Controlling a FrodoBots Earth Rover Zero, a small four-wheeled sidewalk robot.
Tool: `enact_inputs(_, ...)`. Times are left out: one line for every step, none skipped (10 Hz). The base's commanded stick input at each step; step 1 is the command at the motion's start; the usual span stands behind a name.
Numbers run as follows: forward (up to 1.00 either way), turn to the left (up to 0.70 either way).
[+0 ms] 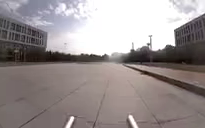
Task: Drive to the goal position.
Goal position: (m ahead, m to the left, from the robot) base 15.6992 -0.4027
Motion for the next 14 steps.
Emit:
enact_inputs(1.0,0.0)
enact_inputs(1.0,0.0)
enact_inputs(1.0,0.0)
enact_inputs(1.0,0.0)
enact_inputs(1.0,0.0)
enact_inputs(1.0,0.0)
enact_inputs(1.0,0.0)
enact_inputs(1.0,0.0)
enact_inputs(1.0,0.0)
enact_inputs(1.0,0.0)
enact_inputs(1.0,0.0)
enact_inputs(1.0,0.0)
enact_inputs(1.0,0.0)
enact_inputs(1.0,0.0)
